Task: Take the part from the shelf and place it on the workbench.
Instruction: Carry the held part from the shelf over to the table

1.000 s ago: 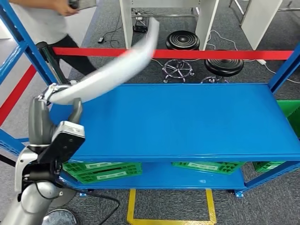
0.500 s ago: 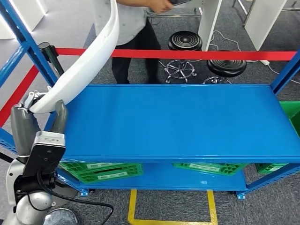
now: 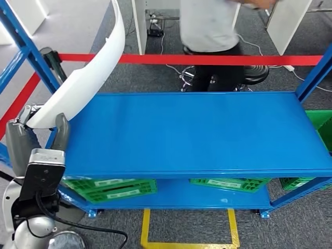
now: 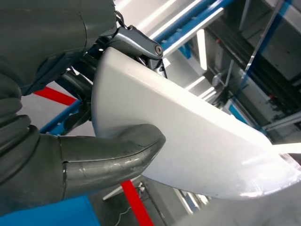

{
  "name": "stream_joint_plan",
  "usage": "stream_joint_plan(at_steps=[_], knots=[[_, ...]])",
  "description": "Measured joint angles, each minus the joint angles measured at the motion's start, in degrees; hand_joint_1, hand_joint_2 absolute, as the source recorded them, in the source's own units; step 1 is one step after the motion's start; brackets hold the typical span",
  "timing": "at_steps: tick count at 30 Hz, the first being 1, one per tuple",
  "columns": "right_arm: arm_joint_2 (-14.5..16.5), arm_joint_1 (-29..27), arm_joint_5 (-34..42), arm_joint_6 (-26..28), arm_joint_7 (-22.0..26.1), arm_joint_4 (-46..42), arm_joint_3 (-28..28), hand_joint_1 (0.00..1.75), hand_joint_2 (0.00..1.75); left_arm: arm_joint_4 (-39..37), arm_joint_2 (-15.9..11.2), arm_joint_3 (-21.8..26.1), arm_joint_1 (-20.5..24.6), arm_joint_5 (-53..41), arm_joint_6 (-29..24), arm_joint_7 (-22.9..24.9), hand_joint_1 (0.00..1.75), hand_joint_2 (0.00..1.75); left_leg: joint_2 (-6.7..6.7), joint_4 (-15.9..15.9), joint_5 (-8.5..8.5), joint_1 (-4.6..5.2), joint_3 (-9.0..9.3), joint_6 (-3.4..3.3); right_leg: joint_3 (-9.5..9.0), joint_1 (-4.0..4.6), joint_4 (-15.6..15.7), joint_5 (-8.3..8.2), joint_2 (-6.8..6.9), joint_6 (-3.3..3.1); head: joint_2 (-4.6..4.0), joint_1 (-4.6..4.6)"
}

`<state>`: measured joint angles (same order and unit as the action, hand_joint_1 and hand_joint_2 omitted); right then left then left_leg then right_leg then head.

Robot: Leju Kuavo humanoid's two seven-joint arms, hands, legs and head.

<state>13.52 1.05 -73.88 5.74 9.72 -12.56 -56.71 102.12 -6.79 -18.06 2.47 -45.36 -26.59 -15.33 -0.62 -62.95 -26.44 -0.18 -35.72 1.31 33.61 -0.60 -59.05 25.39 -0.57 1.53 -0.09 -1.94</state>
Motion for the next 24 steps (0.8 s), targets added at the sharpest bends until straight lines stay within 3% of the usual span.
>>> stream_joint_plan(at_steps=[2,4,7,8,9,10,12,14,17,19,22,23,24], knots=[[0.0,0.0,0.0,0.0,0.0,0.0,0.0,0.00,1.75,0.2,0.2,0.0,-0.2,0.3,-0.5,-0.4,1.68,1.75,-0.01,5.4,1.62,0.03,2.38,-0.97,0.22,0.11,0.1,-0.07,-0.06,1.06,0.00,-0.01],[0.0,0.1,0.0,0.1,0.0,0.0,0.0,0.00,1.75,0.4,0.4,0.0,-0.2,0.6,-0.9,-0.7,1.68,1.75,0.03,5.7,1.85,-0.16,2.50,-1.67,1.30,0.07,-2.0,1.41,0.02,1.66,0.00,0.21],[0.0,0.2,0.0,0.2,0.1,-0.1,0.0,0.00,1.75,0.6,0.7,0.1,-0.3,1.6,-1.0,-1.0,1.68,1.75,0.11,5.8,1.85,-0.20,2.51,-2.18,6.34,0.09,-12.9,6.64,0.09,2.14,0.00,0.48],[0.0,0.1,0.0,0.2,0.1,-0.1,0.0,0.00,1.75,0.6,0.7,0.1,-0.4,2.1,-1.0,-1.1,1.68,1.75,0.11,5.8,1.83,-0.17,2.52,-2.21,7.66,0.10,-15.7,7.43,0.09,2.18,0.00,0.48],[0.0,0.1,0.0,0.2,0.1,-0.1,0.0,0.00,1.75,0.6,0.8,0.1,-0.5,2.4,-0.9,-1.2,1.68,1.75,0.10,5.8,1.83,-0.15,2.57,-2.21,7.97,0.10,-16.4,7.11,0.09,2.17,0.00,0.51],[0.0,0.1,0.0,0.2,0.1,-0.1,0.0,0.00,1.75,0.6,0.8,0.1,-0.5,2.6,-0.9,-1.2,1.68,1.75,0.06,5.8,1.81,-0.16,2.66,-2.19,7.10,0.09,-14.6,5.70,0.10,2.10,0.00,0.50],[0.0,0.2,0.0,0.2,0.1,-0.1,0.0,0.00,1.75,0.6,0.9,0.1,-0.6,2.7,-0.8,-1.2,1.68,1.75,-0.02,5.7,1.69,-0.14,2.89,-1.98,3.00,0.07,-6.6,1.95,0.11,1.96,0.00,0.51],[0.0,0.4,0.0,0.2,0.1,-0.1,0.0,0.00,1.75,0.7,0.9,0.1,-0.6,3.0,-0.8,-1.3,1.68,1.75,-0.11,5.5,1.62,0.08,2.85,-1.48,-0.08,0.10,-0.8,0.29,0.02,1.59,0.00,0.44],[0.1,0.4,0.0,0.2,0.1,-0.1,-0.1,0.00,1.75,0.8,0.9,0.1,-0.7,5.4,0.2,-1.5,1.68,1.75,-0.14,5.6,1.80,0.12,2.68,-0.63,-0.41,0.20,0.1,0.18,-0.10,0.61,0.00,0.34],[0.1,0.4,-0.2,0.2,0.2,-0.1,-0.2,0.00,1.75,0.9,0.9,0.4,-0.9,8.0,1.3,-1.9,1.68,1.75,-0.09,4.1,0.53,0.04,2.02,-0.04,-0.41,0.01,0.3,-0.01,-0.05,-0.14,0.00,0.21],[0.2,0.4,-0.8,0.2,0.2,-0.1,-0.3,0.00,1.75,0.9,1.0,1.2,-1.7,11.9,3.2,-3.0,1.68,1.75,-0.02,-5.9,-4.65,-0.13,-2.52,0.71,-0.35,-0.11,0.4,-0.06,0.04,-0.68,0.00,-0.19],[0.2,0.4,-0.9,0.2,0.2,-0.1,-0.4,0.00,1.75,0.9,1.1,1.5,-2.1,13.1,3.8,-3.5,1.68,1.75,-0.01,-9.1,-5.72,-0.18,-4.03,0.81,-0.33,-0.10,0.4,-0.05,0.06,-0.70,0.00,-0.19],[0.2,0.3,-0.9,0.2,0.3,-0.1,-0.4,0.00,1.75,0.9,1.2,1.7,-2.4,14.2,4.3,-3.9,1.68,1.75,-0.01,-10.6,-5.77,-0.20,-4.78,0.83,-0.33,-0.10,0.4,-0.05,0.06,-0.70,0.00,-0.19]])
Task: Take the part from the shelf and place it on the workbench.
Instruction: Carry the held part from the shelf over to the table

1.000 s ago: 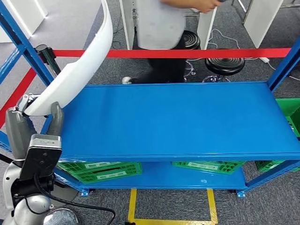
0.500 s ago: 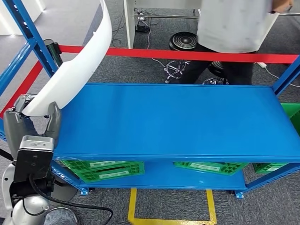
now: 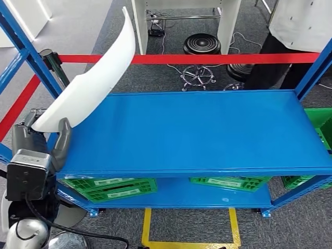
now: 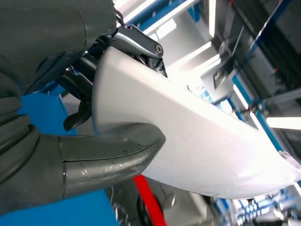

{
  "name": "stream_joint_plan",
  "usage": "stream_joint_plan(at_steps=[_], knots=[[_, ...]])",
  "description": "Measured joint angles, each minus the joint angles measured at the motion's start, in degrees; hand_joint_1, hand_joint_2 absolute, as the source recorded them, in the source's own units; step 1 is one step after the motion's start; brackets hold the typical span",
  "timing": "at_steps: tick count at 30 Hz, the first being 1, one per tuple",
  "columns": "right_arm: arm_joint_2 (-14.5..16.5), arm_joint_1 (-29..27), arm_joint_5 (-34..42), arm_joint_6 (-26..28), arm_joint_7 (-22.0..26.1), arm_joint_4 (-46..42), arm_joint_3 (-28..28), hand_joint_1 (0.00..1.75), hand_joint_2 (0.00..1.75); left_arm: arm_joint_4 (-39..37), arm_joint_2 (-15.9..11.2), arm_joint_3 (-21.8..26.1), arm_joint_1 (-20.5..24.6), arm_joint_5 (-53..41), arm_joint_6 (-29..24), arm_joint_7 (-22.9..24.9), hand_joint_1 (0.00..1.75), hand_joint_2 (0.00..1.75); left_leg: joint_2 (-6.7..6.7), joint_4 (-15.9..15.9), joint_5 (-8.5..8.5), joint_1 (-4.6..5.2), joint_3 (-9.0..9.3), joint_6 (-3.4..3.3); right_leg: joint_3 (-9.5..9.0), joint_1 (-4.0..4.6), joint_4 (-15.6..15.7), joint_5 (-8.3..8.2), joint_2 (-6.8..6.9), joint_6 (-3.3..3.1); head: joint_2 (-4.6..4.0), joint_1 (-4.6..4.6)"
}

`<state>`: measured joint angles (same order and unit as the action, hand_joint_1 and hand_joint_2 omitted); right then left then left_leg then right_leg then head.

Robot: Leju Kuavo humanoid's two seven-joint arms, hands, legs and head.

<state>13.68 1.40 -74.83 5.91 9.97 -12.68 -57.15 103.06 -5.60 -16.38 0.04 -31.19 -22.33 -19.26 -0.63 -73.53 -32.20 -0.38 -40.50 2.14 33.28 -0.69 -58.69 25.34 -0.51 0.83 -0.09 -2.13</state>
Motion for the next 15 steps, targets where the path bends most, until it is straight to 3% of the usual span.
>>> stream_joint_plan(at_steps=[1,2,3,5,6,10,12,14,15], knots=[[0.0,0.0,0.0,0.0,0.0,0.0,-0.1,0.00,1.75,0.0,0.1,0.2,-0.3,0.9,0.3,-0.4,1.68,1.75,0.00,0.8,1.11,-0.01,0.34,-0.05,-0.03,0.00,0.0,0.00,-0.01,0.01,0.00,-0.01],[0.0,0.0,0.0,0.0,0.1,0.0,-0.1,0.00,1.75,0.1,0.1,0.5,-0.5,1.5,0.5,-0.7,1.68,1.75,0.01,3.6,2.99,-0.02,1.68,-0.14,-0.09,-0.02,0.0,0.01,-0.02,0.02,0.00,0.00],[0.0,0.0,-0.1,0.0,0.1,0.0,-0.2,0.00,1.75,0.2,0.2,0.8,-0.6,2.0,0.6,-1.0,1.68,1.75,0.07,7.7,5.08,-0.04,3.67,-0.26,-0.15,-0.02,0.0,0.02,-0.05,0.09,0.00,-0.02],[0.0,0.1,-0.1,-0.1,0.3,0.0,-0.2,0.00,1.75,0.4,0.4,1.2,-0.7,2.7,0.7,-1.3,1.68,1.75,0.13,14.5,7.27,0.05,6.86,-0.60,-0.10,0.18,-0.1,0.07,-0.10,0.51,0.00,0.03],[0.0,0.1,-0.1,-0.1,0.3,0.0,-0.2,0.00,1.75,0.5,0.5,1.4,-0.9,3.0,0.8,-1.5,1.68,1.75,0.12,16.0,7.48,0.14,7.54,-0.85,-0.04,0.25,0.0,0.03,-0.12,0.82,0.00,0.05],[0.0,0.2,-0.5,0.0,0.3,0.0,-0.2,0.00,1.75,0.8,0.9,2.1,-1.5,3.8,1.1,-1.8,1.68,1.75,0.02,16.7,7.69,0.16,7.61,-2.28,0.44,0.12,-0.6,0.63,-0.06,2.21,0.00,0.23],[0.0,0.3,-0.9,0.0,0.3,0.0,-0.3,0.00,1.75,1.0,1.3,2.4,-1.8,4.4,1.3,-1.9,1.68,1.75,0.10,16.9,7.80,-0.02,7.71,-2.82,2.91,0.12,-5.7,3.58,0.03,2.63,0.00,0.51],[0.0,0.3,-1.0,0.1,0.3,0.0,-0.3,0.00,1.75,1.1,1.7,2.6,-2.2,4.9,1.3,-2.0,1.68,1.75,0.17,16.9,7.76,0.03,7.69,-3.04,6.58,0.15,-13.6,6.93,0.04,2.81,0.00,0.65],[0.0,0.2,-1.0,0.2,0.3,0.0,-0.3,0.00,1.75,1.1,1.8,2.6,-2.4,5.0,1.3,-2.0,1.68,1.75,0.17,16.9,7.74,0.06,7.71,-3.07,7.68,0.17,-16.0,7.43,0.04,2.83,0.00,0.65]])
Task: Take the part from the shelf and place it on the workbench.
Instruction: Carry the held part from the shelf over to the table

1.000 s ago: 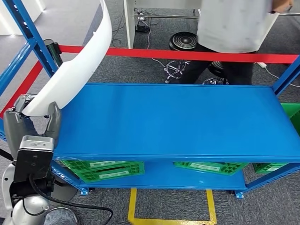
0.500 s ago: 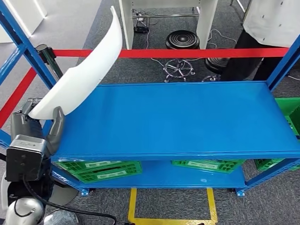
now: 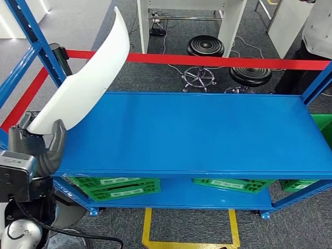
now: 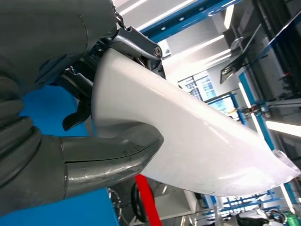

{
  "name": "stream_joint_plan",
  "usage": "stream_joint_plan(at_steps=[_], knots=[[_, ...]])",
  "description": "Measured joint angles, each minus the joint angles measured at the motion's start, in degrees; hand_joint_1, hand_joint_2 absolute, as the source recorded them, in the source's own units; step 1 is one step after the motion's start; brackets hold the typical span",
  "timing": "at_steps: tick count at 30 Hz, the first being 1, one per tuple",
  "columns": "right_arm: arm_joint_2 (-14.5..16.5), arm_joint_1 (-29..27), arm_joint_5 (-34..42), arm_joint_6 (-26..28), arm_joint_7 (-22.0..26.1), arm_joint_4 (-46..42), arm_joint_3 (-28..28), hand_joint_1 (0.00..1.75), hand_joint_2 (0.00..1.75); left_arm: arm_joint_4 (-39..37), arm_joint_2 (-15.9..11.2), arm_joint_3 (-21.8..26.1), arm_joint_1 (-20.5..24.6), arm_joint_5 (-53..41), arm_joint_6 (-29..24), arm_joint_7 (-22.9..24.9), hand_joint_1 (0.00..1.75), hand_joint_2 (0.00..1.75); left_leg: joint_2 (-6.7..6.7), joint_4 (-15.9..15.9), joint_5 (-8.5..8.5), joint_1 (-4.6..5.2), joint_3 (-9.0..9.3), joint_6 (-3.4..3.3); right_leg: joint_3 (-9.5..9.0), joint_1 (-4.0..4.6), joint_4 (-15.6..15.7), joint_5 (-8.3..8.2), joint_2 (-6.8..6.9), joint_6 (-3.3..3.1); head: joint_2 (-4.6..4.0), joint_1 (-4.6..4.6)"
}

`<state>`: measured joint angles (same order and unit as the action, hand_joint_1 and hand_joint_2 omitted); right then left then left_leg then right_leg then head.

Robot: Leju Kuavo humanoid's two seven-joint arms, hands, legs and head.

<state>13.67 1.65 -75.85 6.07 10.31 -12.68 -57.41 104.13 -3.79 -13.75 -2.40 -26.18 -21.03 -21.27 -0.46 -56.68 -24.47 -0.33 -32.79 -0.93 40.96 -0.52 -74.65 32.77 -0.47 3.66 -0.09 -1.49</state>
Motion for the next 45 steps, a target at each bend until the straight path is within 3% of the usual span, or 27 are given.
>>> stream_joint_plan(at_steps=[1,2,3,5,6,10,12,14,15,16,17,19,21,25,27,29,30,31,32,34,36,37,39,40,41,43,45], knots=[[0.0,0.0,0.0,0.0,0.0,0.0,0.0,0.00,1.75,0.0,0.1,0.0,-0.2,0.1,-0.1,0.0,1.68,1.75,-0.02,0.0,-0.03,0.02,0.05,-0.02,0.11,0.01,-0.2,-0.59,0.00,-0.04,0.00,0.02],[0.0,0.0,0.0,0.1,0.0,0.0,0.0,0.00,1.75,0.0,0.3,0.0,-0.3,0.1,-0.1,-0.1,1.68,1.75,-0.06,0.0,-0.07,0.02,0.15,0.00,-1.01,0.01,2.1,-2.25,0.01,-0.13,0.00,0.01],[0.0,0.0,0.0,0.1,0.0,0.0,0.0,0.00,1.75,0.0,0.4,0.0,-0.4,0.1,-0.2,-0.1,1.68,1.75,-0.12,-0.1,-0.15,0.01,0.28,0.10,-3.09,-0.01,6.3,-4.43,0.02,-0.23,0.00,0.03],[0.0,0.1,0.0,0.1,0.0,0.0,0.0,0.00,1.75,0.0,0.6,0.1,-0.5,0.2,-0.2,-0.1,1.68,1.75,-0.22,-0.3,-0.32,0.23,0.33,0.52,-6.93,-0.01,13.8,-6.96,-0.04,-0.49,0.00,0.00],[0.0,0.2,0.0,0.1,0.0,0.0,0.0,0.00,1.75,0.0,0.7,0.1,-0.6,0.2,-0.2,-0.2,1.68,1.75,-0.26,-0.3,-0.32,0.35,0.26,0.81,-7.89,0.01,15.6,-7.31,-0.09,-0.66,0.00,-0.08],[0.0,0.1,0.0,0.1,0.0,0.0,0.0,0.00,1.75,0.1,0.7,0.2,-0.7,0.2,-0.3,-0.3,1.68,1.75,-0.26,-0.8,-0.70,0.26,-0.11,1.98,-8.00,0.03,16.2,-7.44,-0.17,-1.98,0.00,-0.37],[0.1,0.1,0.0,0.1,0.0,0.0,-0.1,0.00,1.75,0.3,0.7,0.2,-0.7,0.2,-0.3,-0.3,1.68,1.75,-0.19,-5.4,-3.60,0.20,-2.11,2.58,-8.01,-0.19,16.3,-7.59,-0.07,-2.59,0.00,-0.66],[0.0,0.1,0.0,0.1,0.0,0.0,-0.1,0.00,1.75,0.3,0.8,0.3,-0.8,0.0,-0.7,-0.3,1.68,1.75,-0.18,-13.2,-7.40,0.11,-5.68,2.95,-7.92,-0.18,16.3,-7.69,0.06,-2.84,0.00,-0.85],[0.0,0.1,0.0,0.1,0.0,0.0,-0.1,0.00,1.75,0.3,0.8,0.3,-0.9,-0.2,-1.0,-0.3,1.68,1.75,-0.17,-16.1,-8.33,0.08,-6.96,3.02,-7.87,-0.17,16.3,-7.75,0.11,-2.88,0.00,-0.86],[0.0,0.0,-0.1,0.1,0.0,0.0,-0.1,0.00,1.75,0.3,0.8,0.3,-1.0,-0.4,-1.2,-0.4,1.68,1.75,-0.17,-16.9,-8.13,0.06,-7.31,3.01,-7.84,-0.16,16.3,-7.81,0.13,-2.88,0.00,-0.86],[0.0,0.0,-0.1,0.1,0.0,0.0,-0.1,0.00,1.75,0.3,0.9,0.4,-1.0,-0.6,-1.5,-0.4,1.68,1.75,-0.17,-15.4,-6.83,0.04,-6.52,2.94,-7.82,-0.16,16.2,-7.87,0.11,-2.83,0.00,-0.86],[0.0,0.1,-0.1,0.1,-0.1,0.0,-0.1,0.00,1.75,0.3,1.0,0.4,-1.0,-0.9,-1.8,-0.4,1.68,1.75,-0.16,-7.8,-2.92,0.00,-2.58,2.69,-7.79,-0.13,16.2,-8.00,0.03,-2.60,0.00,-0.88],[0.1,0.1,-0.1,0.1,-0.1,0.0,-0.1,0.00,1.75,0.3,1.1,0.4,-1.0,-1.1,-2.0,-0.5,1.68,1.75,-0.22,-1.7,-0.84,0.01,0.32,2.34,-7.49,0.11,16.1,-8.19,-0.07,-2.11,0.00,-0.90],[0.0,0.1,-0.1,0.2,-0.1,0.0,-0.1,0.00,1.75,0.3,1.4,0.5,-1.2,-1.4,-2.3,-0.5,1.68,1.75,-0.21,-0.2,0.03,0.13,0.22,1.00,-6.74,0.06,15.4,-8.22,-0.04,-0.59,0.00,-0.91],[0.0,0.1,-0.1,0.3,-0.1,0.0,-0.1,0.00,1.75,0.4,1.6,0.5,-1.2,-1.4,-2.3,-0.5,1.68,1.75,-0.01,0.0,0.64,-0.04,-0.18,0.18,-5.19,0.08,11.5,-5.04,0.04,-0.05,0.00,-0.61],[0.0,0.2,-0.1,0.3,-0.1,0.0,-0.1,0.00,1.75,0.4,1.7,0.5,-1.2,-1.4,-2.4,-0.6,1.68,1.75,0.11,0.0,1.26,0.04,-1.07,-0.16,-2.78,0.11,4.4,-0.17,0.06,0.14,0.00,-0.33],[0.0,0.2,-0.1,0.3,-0.2,0.0,-0.1,0.00,1.75,0.4,1.7,0.5,-1.3,-1.4,-2.5,-0.6,1.68,1.75,0.13,0.0,1.65,0.09,-1.62,-0.21,-2.06,0.11,1.5,1.37,0.06,0.14,0.00,-0.33],[0.0,0.2,-0.1,0.3,-0.3,0.0,-0.1,0.00,1.75,0.4,1.7,0.5,-1.3,-1.4,-2.6,-0.6,1.68,1.75,0.14,-0.1,2.07,0.13,-2.17,-0.19,-2.18,0.12,0.3,1.81,0.06,0.11,0.00,-0.34],[0.0,0.2,-0.1,0.3,-0.3,0.0,-0.1,0.00,1.75,0.4,1.7,0.5,-1.3,-1.4,-2.6,-0.6,1.68,1.75,0.14,-0.1,2.48,0.14,-2.68,-0.12,-3.40,0.11,1.3,1.05,0.06,0.06,0.00,-0.33],[0.0,0.3,-0.1,0.3,-0.4,0.0,-0.1,0.00,1.75,0.4,1.7,0.5,-1.4,-1.4,-2.7,-0.6,1.68,1.75,0.11,-0.1,3.31,0.12,-3.53,0.25,-8.62,0.04,9.0,-1.66,0.07,-0.01,0.00,-0.33],[0.0,0.4,-0.2,0.3,-0.4,0.0,-0.1,0.00,1.75,0.4,1.7,0.5,-1.4,-1.5,-2.8,-0.6,1.68,1.75,0.06,-0.2,4.12,0.21,-4.02,0.86,-12.80,0.14,15.6,-2.97,-0.13,-0.32,0.00,-0.40],[0.1,0.4,-0.2,0.3,-0.3,0.0,-0.1,0.00,1.75,0.5,1.7,0.5,-1.4,-1.5,-2.8,-0.6,1.68,1.75,0.05,-0.2,4.50,0.26,-4.10,1.19,-13.32,0.25,16.7,-2.81,-0.25,-0.59,0.00,-0.43],[0.1,0.3,-0.2,0.3,-0.3,0.0,-0.1,0.00,1.75,0.5,1.7,0.4,-1.4,-1.5,-2.8,-0.6,1.68,1.75,0.03,0.0,5.27,0.24,-4.19,1.83,-12.54,0.39,16.7,-3.32,-0.33,-1.50,0.00,-0.50],[0.1,0.3,-0.2,0.3,-0.3,0.0,-0.1,0.00,1.75,0.5,1.7,0.4,-1.5,-1.5,-2.8,-0.6,1.68,1.75,0.02,-0.1,5.09,0.19,-4.45,2.14,-12.04,0.34,16.7,-3.68,-0.21,-2.03,0.00,-0.55],[0.1,0.3,-0.2,0.3,-0.3,0.0,-0.1,0.00,1.75,0.5,1.7,0.5,-1.5,-1.5,-2.8,-0.6,1.68,1.75,0.01,-0.8,3.87,0.15,-4.92,2.45,-11.59,0.26,16.8,-4.26,-0.08,-2.57,0.00,-0.64],[0.1,0.3,-0.2,0.3,-0.3,0.0,-0.1,0.00,1.75,0.5,1.7,0.5,-1.6,-1.5,-2.8,-0.6,1.68,1.75,0.04,-5.9,-1.55,0.07,-6.67,2.98,-10.34,0.14,16.8,-5.69,0.14,-3.27,0.00,-0.85],[0.1,0.2,-0.2,0.3,-0.3,0.0,-0.1,0.00,1.75,0.5,1.7,0.5,-1.6,-1.5,-2.8,-0.6,1.68,1.75,0.05,-13.7,-6.60,0.02,-8.42,3.29,-8.80,0.20,16.7,-7.02,0.23,-3.45,0.00,-0.92]])
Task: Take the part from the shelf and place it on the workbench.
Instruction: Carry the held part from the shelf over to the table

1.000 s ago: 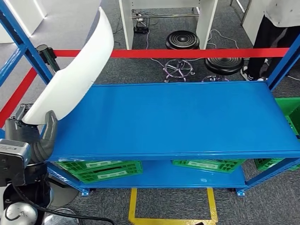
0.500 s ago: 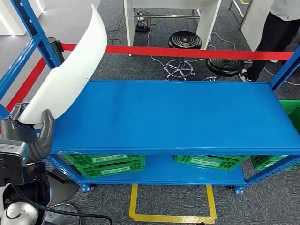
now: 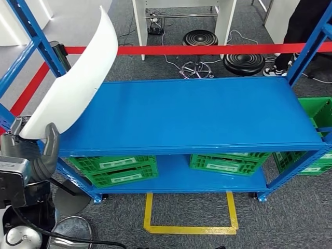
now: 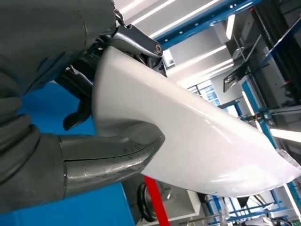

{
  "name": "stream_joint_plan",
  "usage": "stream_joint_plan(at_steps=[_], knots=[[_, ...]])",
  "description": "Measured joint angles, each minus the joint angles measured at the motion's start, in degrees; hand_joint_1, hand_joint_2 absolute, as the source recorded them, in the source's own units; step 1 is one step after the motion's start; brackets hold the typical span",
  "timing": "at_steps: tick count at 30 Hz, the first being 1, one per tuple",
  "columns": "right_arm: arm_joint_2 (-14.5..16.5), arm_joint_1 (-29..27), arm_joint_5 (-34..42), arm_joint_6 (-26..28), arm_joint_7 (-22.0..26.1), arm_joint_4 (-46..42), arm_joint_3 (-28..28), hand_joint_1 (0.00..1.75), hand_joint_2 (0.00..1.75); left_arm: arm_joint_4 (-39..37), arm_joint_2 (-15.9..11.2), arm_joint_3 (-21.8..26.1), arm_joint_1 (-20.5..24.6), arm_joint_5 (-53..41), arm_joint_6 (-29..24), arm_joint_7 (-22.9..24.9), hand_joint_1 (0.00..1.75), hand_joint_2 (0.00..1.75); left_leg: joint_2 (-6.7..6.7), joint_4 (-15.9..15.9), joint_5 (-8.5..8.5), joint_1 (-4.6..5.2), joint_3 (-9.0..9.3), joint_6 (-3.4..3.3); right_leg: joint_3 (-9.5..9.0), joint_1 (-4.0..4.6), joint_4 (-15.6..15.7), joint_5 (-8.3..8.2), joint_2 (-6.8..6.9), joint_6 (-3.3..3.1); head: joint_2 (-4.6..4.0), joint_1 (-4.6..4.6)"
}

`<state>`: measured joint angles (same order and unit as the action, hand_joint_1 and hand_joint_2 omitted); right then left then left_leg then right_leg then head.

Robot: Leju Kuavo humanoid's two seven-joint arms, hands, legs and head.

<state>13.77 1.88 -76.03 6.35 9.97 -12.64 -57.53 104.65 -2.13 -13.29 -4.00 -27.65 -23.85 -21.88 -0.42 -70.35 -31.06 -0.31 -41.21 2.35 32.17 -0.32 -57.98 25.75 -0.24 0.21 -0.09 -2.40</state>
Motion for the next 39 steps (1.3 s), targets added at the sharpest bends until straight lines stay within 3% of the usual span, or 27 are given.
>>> stream_joint_plan(at_steps=[1,2,3,4,6,8,10,11,13,15,16,17,18,19,21,22,23,26,27,28,31,32,33,34,35,37,39], knots=[[0.0,0.0,0.0,0.0,0.0,0.0,0.0,0.00,1.75,0.0,0.0,0.0,0.0,0.0,0.0,0.0,1.68,1.75,0.00,-2.4,-0.78,0.00,-0.04,0.02,0.81,0.04,0.0,-0.59,0.03,0.02,0.00,0.02],[0.0,0.0,0.0,0.0,0.0,0.0,0.0,0.00,1.75,0.0,0.0,0.0,0.0,0.0,0.0,0.0,1.68,1.75,0.00,-2.7,-0.39,0.01,0.88,-0.07,1.55,0.08,0.0,-1.12,0.06,0.09,0.00,0.01],[0.0,0.0,0.0,0.0,0.0,0.0,0.0,0.00,1.75,0.0,0.0,0.0,0.0,0.0,-0.1,0.0,1.68,1.75,0.00,-0.8,0.78,0.02,2.88,-0.26,2.21,0.11,0.0,-1.65,0.06,0.19,0.00,0.01],[0.0,0.0,0.0,0.0,0.0,0.0,0.0,0.00,1.75,0.0,0.0,0.0,0.0,0.0,-0.2,0.0,1.68,1.75,0.00,2.9,2.05,0.08,5.83,-0.56,2.76,0.14,-0.1,-2.17,0.03,0.32,0.00,0.01],[0.0,0.0,-0.3,0.0,0.0,0.0,0.0,0.00,1.75,0.1,0.0,0.0,0.1,0.0,-0.3,0.0,1.68,1.75,0.00,11.1,3.03,0.33,11.58,-1.20,3.61,0.27,-0.1,-3.15,-0.04,0.73,0.00,0.02],[0.0,0.0,-0.7,0.1,-0.1,0.0,0.0,0.00,1.75,0.2,0.0,0.0,0.0,-0.1,-0.5,-0.1,1.68,1.75,-0.01,14.8,2.83,0.64,13.57,-1.72,4.04,0.28,0.0,-4.14,-0.04,1.32,0.00,-0.05],[0.0,0.0,-0.8,0.1,-0.2,0.0,0.0,0.00,1.75,0.3,0.0,0.0,-0.1,-0.1,-0.7,-0.2,1.68,1.75,0.09,15.2,3.64,0.67,13.00,-2.44,4.24,0.14,0.2,-4.67,-0.04,2.07,0.00,-0.20],[0.0,0.0,-0.8,0.1,-0.2,0.0,0.0,0.00,1.75,0.3,0.0,0.0,-0.1,-0.1,-0.8,-0.2,1.68,1.75,0.18,15.3,4.20,0.59,12.61,-2.90,4.64,0.09,-0.3,-3.79,-0.05,2.42,0.00,-0.20],[0.0,0.0,-0.8,0.1,-0.3,0.0,0.0,0.00,1.75,0.3,0.0,0.0,-0.3,-0.2,-0.9,-0.2,1.68,1.75,0.37,15.5,5.52,0.37,11.47,-3.60,6.25,0.02,-4.7,0.89,-0.07,2.99,0.00,-0.01],[0.0,0.0,-0.8,0.2,-0.3,0.0,0.0,0.00,1.75,0.3,0.0,0.0,-0.5,-0.2,-1.0,-0.2,1.68,1.75,0.39,15.4,6.87,0.35,9.76,-3.81,8.22,0.00,-12.5,6.02,-0.06,3.40,0.00,0.21],[0.0,0.0,-0.8,0.2,-0.3,0.0,0.0,0.00,1.75,0.3,0.0,0.0,-0.6,-0.2,-1.0,-0.2,1.68,1.75,0.39,15.3,7.59,0.34,8.81,-3.75,8.50,-0.02,-15.4,6.94,-0.06,3.56,0.00,0.22],[-0.1,0.0,-0.8,0.2,-0.3,0.0,0.0,0.00,1.75,0.3,0.0,0.0,-0.7,-0.2,-1.0,-0.2,1.68,1.75,0.40,15.3,8.26,0.32,7.87,-3.64,7.89,-0.05,-16.6,6.51,-0.06,3.68,0.00,0.22],[-0.1,0.0,-0.8,0.2,-0.3,0.0,0.0,0.00,1.75,0.3,0.0,0.0,-0.8,-0.3,-1.0,-0.2,1.68,1.75,0.41,15.2,8.90,0.27,6.98,-3.47,6.24,-0.09,-15.7,5.08,-0.05,3.75,0.00,0.21],[-0.1,0.0,-0.8,0.2,-0.3,0.0,0.0,0.00,1.75,0.3,0.0,0.0,-0.8,-0.4,-1.0,-0.2,1.68,1.75,0.40,15.0,9.49,0.19,6.15,-3.23,3.55,-0.19,-12.7,3.50,-0.05,3.83,0.00,0.21],[-0.1,0.2,-0.8,0.2,-0.3,0.0,0.0,0.00,1.75,0.3,0.0,0.0,-0.9,-0.5,-1.0,-0.2,1.68,1.75,0.35,14.6,10.55,0.20,4.80,-2.58,-2.78,-0.24,-4.2,3.16,-0.17,3.70,0.00,0.23],[-0.1,0.3,-0.8,0.3,-0.2,0.0,0.0,0.00,1.75,0.4,0.0,0.0,-0.9,-0.6,-1.0,-0.2,1.68,1.75,0.33,14.4,11.06,0.25,4.41,-2.24,-4.72,-0.21,-1.0,3.80,-0.24,3.42,0.00,0.21],[-0.1,0.3,-0.8,0.4,-0.1,0.0,0.0,0.00,1.75,0.4,0.0,0.0,-1.0,-0.6,-1.0,-0.2,1.68,1.75,0.32,14.4,11.55,0.30,4.19,-1.94,-5.54,-0.06,0.8,4.55,-0.34,2.97,0.00,0.20],[-0.1,0.0,-0.8,0.8,0.1,0.0,0.0,0.00,1.75,0.4,0.0,0.0,-1.1,-0.7,-0.9,-0.2,1.68,1.75,0.33,14.5,12.61,0.08,3.93,-1.09,-4.45,0.11,0.9,3.95,-0.21,1.27,0.00,0.30],[-0.1,-0.1,-0.8,1.0,0.2,0.0,0.0,0.00,1.75,0.4,-0.1,0.0,-1.2,-0.8,-0.9,-0.2,1.68,1.75,0.33,14.1,11.85,0.01,3.66,-0.83,-4.05,0.05,1.0,3.52,-0.08,0.76,0.00,0.25],[-0.1,-0.1,-0.7,1.1,0.4,0.0,0.0,0.00,1.75,0.4,-0.1,0.0,-1.3,-0.9,-0.8,-0.2,1.68,1.75,0.33,12.8,9.98,-0.04,3.14,-0.61,-3.59,-0.01,1.0,3.01,0.02,0.35,0.00,0.16],[-0.1,0.0,-0.6,1.4,0.8,0.0,0.0,0.00,1.75,0.4,-0.1,0.0,-1.4,-1.1,-0.8,-0.1,1.68,1.75,0.34,2.7,1.42,-0.07,0.41,-0.02,-1.75,0.03,0.9,1.09,0.12,-0.25,0.00,-0.04],[-0.1,0.0,-0.6,1.4,0.8,0.0,0.0,0.00,1.75,0.4,-0.1,0.0,-1.4,-1.1,-0.8,-0.1,1.68,1.75,0.34,-0.6,-0.03,-0.07,-0.07,0.04,-1.00,0.07,0.8,0.44,0.14,-0.27,0.00,-0.04],[-0.1,-0.1,-0.6,1.4,0.9,0.0,0.0,0.00,1.75,0.4,-0.1,0.0,-1.4,-1.1,-0.9,-0.1,1.68,1.75,0.34,-2.1,-0.26,-0.07,0.26,0.00,-0.18,0.13,0.8,-0.17,0.16,-0.24,0.00,-0.04],[-0.1,-0.1,-0.6,1.4,0.9,0.0,0.0,0.00,1.75,0.4,-0.1,0.0,-1.4,-1.1,-0.9,-0.1,1.68,1.75,0.34,-1.4,0.58,-0.05,1.72,-0.17,0.55,0.18,0.8,-0.70,0.17,-0.15,0.00,-0.04],[-0.1,-0.1,-0.6,1.4,0.9,0.0,0.0,0.00,1.75,0.4,-0.1,0.0,-1.4,-1.1,-0.9,-0.1,1.68,1.75,0.33,1.6,1.91,0.01,4.22,-0.46,1.13,0.24,0.8,-1.17,0.16,-0.04,0.00,-0.04],[-0.1,0.0,-0.5,1.6,1.3,0.0,0.0,0.00,1.75,0.5,-0.1,0.0,-1.4,-1.1,-1.0,-0.1,1.68,1.75,0.33,10.2,3.64,0.30,10.37,-1.33,1.90,0.34,0.7,-2.00,0.11,0.33,0.00,-0.04],[-0.1,0.0,-0.2,1.9,1.8,0.0,-0.1,0.00,1.75,0.8,-0.1,0.0,-1.5,-1.2,-1.2,-0.1,1.68,1.75,0.31,15.3,3.81,0.67,13.38,-1.99,2.36,0.31,0.8,-2.90,0.13,0.94,0.00,-0.03]])
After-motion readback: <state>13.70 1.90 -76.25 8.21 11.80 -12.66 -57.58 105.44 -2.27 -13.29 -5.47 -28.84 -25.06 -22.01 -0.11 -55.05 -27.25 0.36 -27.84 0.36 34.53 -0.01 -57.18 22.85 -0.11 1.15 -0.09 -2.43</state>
